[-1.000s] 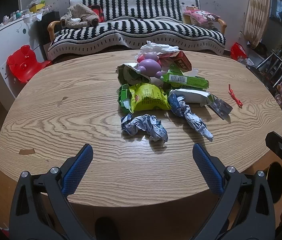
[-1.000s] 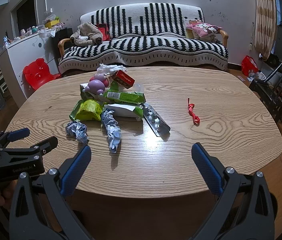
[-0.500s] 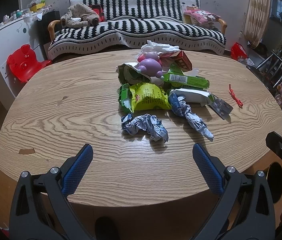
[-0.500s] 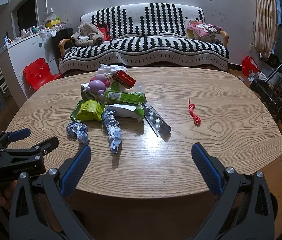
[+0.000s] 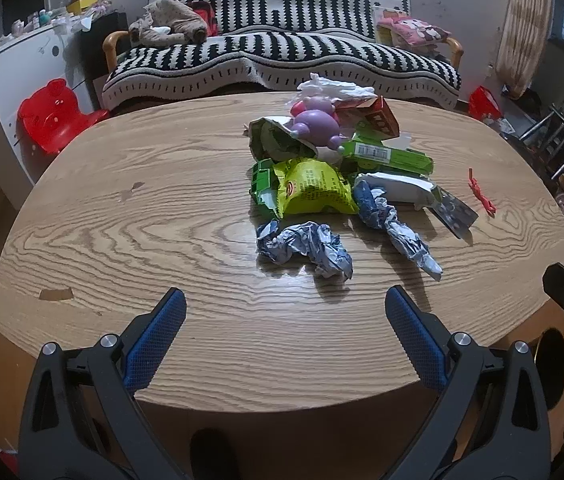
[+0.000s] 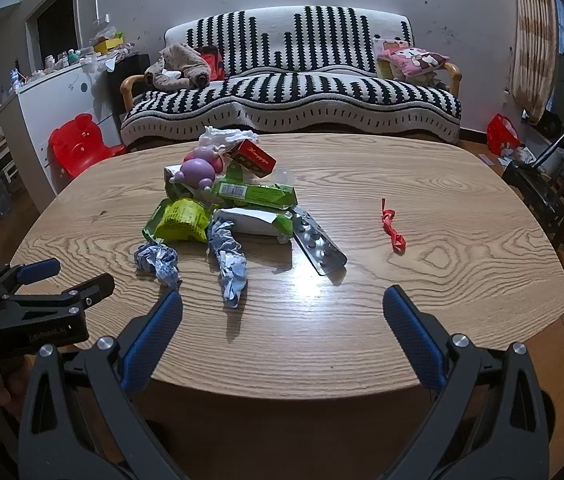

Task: Collect trash
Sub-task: 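Grasp the crumpled foil wrapper with the left tool while the right tool grasps the blister pack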

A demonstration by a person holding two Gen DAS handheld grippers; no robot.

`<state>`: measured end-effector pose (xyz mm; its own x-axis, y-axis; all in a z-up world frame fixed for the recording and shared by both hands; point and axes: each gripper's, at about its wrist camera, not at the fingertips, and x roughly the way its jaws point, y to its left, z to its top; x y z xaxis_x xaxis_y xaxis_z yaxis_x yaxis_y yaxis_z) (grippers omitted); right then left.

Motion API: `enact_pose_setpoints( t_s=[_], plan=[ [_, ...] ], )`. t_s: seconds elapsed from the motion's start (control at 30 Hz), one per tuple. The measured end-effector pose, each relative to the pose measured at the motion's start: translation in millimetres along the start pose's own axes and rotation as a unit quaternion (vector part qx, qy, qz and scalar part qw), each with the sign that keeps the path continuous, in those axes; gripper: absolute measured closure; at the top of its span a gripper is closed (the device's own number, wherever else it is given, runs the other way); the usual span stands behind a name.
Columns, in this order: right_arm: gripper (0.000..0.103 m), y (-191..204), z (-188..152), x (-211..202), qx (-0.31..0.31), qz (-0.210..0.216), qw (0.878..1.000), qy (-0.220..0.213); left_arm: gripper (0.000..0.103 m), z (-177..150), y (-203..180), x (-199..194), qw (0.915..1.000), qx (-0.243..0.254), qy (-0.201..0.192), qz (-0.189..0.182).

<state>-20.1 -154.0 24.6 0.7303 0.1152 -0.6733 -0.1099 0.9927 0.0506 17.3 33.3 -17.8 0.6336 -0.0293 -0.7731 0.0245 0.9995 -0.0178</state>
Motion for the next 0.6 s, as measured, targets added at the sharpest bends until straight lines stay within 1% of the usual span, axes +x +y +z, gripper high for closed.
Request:
enact_pose_setpoints(
  t_s=[0.17,0.37,0.47,0.53,0.6],
  plan=[
    [0.006,0,1,3,-0.003,0.000,1.000,0.000,0.006,0,3,2,1.0000,-0.003,0.004,0.001],
    [0.006,-6,6,20,-0.017,-0.013,1.000,0.001,0.006,3,7,11,0.9999,-0.008,0.013,-0.001],
    [0.006,-12,10,40,-0.025,-0.017,1.000,0.008,0.006,6,10,25,0.9996,-0.012,0.024,0.002],
    [0.006,-13,12,57,-0.039,-0.016,0.999,0.012,0.006,11,11,37,0.9993,-0.022,0.026,0.015],
    [0.006,-16,16,78,-0.054,-0.025,0.998,0.020,0.006,17,11,54,0.9988,-0.025,0.031,0.028]
  ],
)
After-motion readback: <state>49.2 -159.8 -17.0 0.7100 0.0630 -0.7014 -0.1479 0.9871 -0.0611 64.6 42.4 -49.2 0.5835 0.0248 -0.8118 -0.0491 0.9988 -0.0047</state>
